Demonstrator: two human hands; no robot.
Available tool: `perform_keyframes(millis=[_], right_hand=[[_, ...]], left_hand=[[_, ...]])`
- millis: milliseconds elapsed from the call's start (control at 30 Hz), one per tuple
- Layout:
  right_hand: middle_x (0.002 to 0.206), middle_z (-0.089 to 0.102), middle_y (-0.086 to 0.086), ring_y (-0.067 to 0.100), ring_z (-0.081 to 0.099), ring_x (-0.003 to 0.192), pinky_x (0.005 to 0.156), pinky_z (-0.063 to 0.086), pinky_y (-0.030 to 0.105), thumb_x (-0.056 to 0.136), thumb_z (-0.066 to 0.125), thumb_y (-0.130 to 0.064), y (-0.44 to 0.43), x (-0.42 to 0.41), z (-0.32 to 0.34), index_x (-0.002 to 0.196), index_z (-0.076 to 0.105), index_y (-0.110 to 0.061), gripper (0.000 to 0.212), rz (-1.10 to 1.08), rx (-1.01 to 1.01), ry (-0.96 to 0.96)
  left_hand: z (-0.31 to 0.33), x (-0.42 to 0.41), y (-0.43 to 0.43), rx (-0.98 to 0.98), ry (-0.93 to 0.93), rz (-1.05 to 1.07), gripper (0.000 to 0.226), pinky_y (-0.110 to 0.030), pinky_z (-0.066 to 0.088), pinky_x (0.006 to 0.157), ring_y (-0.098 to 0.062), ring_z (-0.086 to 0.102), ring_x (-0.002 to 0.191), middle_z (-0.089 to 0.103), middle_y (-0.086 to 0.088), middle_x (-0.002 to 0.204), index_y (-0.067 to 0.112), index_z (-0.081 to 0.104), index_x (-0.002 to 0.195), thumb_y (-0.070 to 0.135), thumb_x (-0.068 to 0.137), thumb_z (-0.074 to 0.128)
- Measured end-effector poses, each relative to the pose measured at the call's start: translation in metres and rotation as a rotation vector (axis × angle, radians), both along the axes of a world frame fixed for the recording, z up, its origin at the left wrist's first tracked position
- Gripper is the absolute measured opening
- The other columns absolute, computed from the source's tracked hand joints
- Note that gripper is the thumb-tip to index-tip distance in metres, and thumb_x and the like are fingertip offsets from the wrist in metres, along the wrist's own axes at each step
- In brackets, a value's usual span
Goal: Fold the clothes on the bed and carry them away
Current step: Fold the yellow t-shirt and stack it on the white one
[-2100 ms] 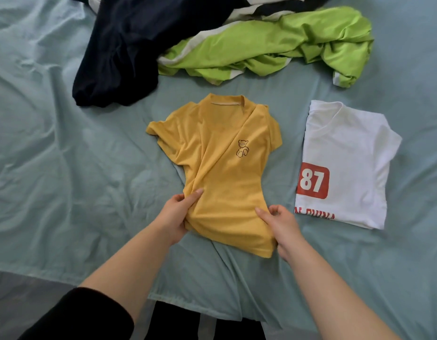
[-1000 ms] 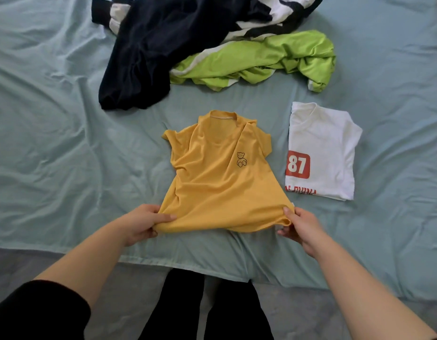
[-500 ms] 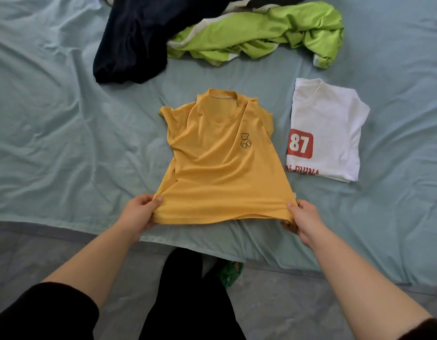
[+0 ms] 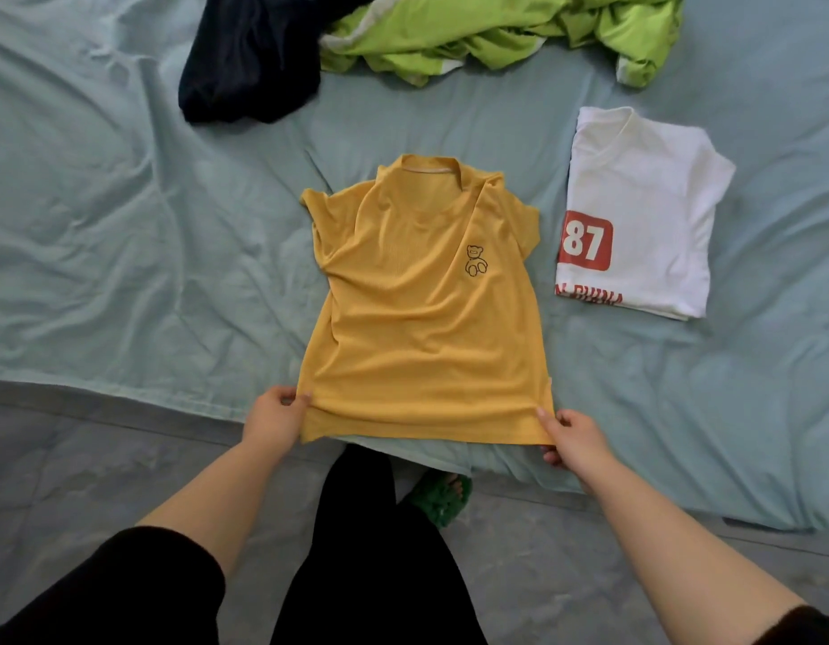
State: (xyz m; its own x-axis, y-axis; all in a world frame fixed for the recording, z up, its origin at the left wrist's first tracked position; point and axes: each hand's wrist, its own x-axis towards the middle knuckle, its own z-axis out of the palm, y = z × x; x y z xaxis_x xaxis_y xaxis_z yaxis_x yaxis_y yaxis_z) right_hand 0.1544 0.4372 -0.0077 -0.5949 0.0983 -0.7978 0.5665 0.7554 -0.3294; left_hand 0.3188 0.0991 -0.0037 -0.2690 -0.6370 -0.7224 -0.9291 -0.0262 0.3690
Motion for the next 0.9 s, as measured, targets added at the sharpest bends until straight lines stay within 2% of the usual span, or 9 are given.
perform_keyframes(millis=[67,167,267,400,500,600,700,800,900], right_hand=[[0.075,0.06,0.008,0.025,0.061,0.062,0.053,0.05,0.028,0.091,0.063,-0.039,-0.001,-0.004,0.001,0.075,0.053,-0.013,0.032,0.013,0.011,0.026],[0.084,0.065,0.01,0.03,0.062,0.08,0.073,0.051,0.039,0.087,0.066,-0.04,-0.012,-0.028,0.005,0.077,0.057,-0.015,0.028,0.088,0.058,0.133],[0.085,0.063,0.004,0.025,0.058,0.082,0.068,0.039,0.031,0.088,0.063,-0.042,-0.04,-0.068,0.015,0.083,0.058,-0.017,0.026,0.187,0.075,0.227],[0.085,0.058,-0.006,0.011,0.054,0.074,0.06,0.037,0.027,0.092,0.057,-0.042,-0.096,-0.121,0.027,0.092,0.058,-0.02,0.022,0.294,0.006,0.32],[0.084,0.058,-0.008,0.014,0.056,0.078,0.063,0.039,0.027,0.094,0.055,-0.036,-0.14,-0.158,0.035,0.095,0.06,-0.02,0.017,0.384,-0.021,0.424],[0.101,0.063,0.0,0.021,0.06,0.091,0.076,0.05,0.035,0.095,0.053,-0.031,-0.178,-0.19,0.037,0.1,0.063,-0.018,0.018,0.415,0.003,0.579],[0.124,0.06,0.002,0.024,0.055,0.114,0.095,0.046,0.041,0.095,0.052,-0.037,-0.2,-0.217,0.027,0.123,0.058,-0.019,0.034,0.446,0.101,0.633],[0.102,0.065,0.001,0.026,0.06,0.104,0.086,0.048,0.038,0.093,0.055,-0.042,-0.201,-0.234,0.011,0.105,0.064,-0.017,0.03,0.475,0.155,0.428],[0.072,0.055,-0.004,0.017,0.054,0.069,0.06,0.04,0.031,0.091,0.057,-0.046,-0.184,-0.243,0.011,0.078,0.056,-0.017,0.031,0.329,0.01,0.472]], left_hand=[[0.005,-0.008,-0.003,-0.012,0.011,0.032,0.032,-0.036,0.048,0.078,-0.027,0.061,0.092,0.067,-0.015,0.11,0.004,0.061,0.111,0.028,0.091,0.064],[0.011,-0.038,-0.018,-0.034,0.076,-0.004,0.031,-0.036,0.047,0.082,-0.026,0.06,0.096,0.066,-0.012,0.112,0.008,0.06,0.113,0.027,0.09,0.065],[0.017,-0.086,-0.034,-0.044,0.119,-0.122,0.033,-0.032,0.044,0.079,-0.022,0.058,0.097,0.061,-0.001,0.106,0.014,0.057,0.119,0.03,0.091,0.062],[0.022,-0.155,-0.053,-0.08,0.225,-0.231,0.03,-0.029,0.042,0.072,-0.02,0.059,0.093,0.06,0.003,0.099,0.017,0.056,0.118,0.029,0.091,0.06],[0.021,-0.199,-0.066,-0.09,0.289,-0.269,0.029,-0.027,0.043,0.072,-0.016,0.056,0.092,0.059,0.005,0.099,0.02,0.057,0.118,0.028,0.09,0.06],[0.015,-0.232,-0.076,-0.136,0.325,-0.327,0.029,-0.028,0.044,0.081,-0.017,0.057,0.102,0.061,0.002,0.112,0.021,0.057,0.119,0.025,0.091,0.058],[0.004,-0.253,-0.086,-0.244,0.286,-0.446,0.039,-0.037,0.041,0.095,-0.025,0.049,0.119,0.05,-0.005,0.133,0.023,0.052,0.13,0.027,0.091,0.058],[-0.006,-0.261,-0.093,-0.404,0.142,-0.66,0.042,-0.043,0.035,0.102,-0.029,0.043,0.126,0.048,-0.004,0.136,0.026,0.053,0.129,0.037,0.089,0.06],[-0.008,-0.263,-0.109,-0.399,0.192,-0.584,0.022,-0.039,0.04,0.091,-0.027,0.055,0.108,0.062,0.002,0.11,0.028,0.065,0.104,0.043,0.09,0.059]])
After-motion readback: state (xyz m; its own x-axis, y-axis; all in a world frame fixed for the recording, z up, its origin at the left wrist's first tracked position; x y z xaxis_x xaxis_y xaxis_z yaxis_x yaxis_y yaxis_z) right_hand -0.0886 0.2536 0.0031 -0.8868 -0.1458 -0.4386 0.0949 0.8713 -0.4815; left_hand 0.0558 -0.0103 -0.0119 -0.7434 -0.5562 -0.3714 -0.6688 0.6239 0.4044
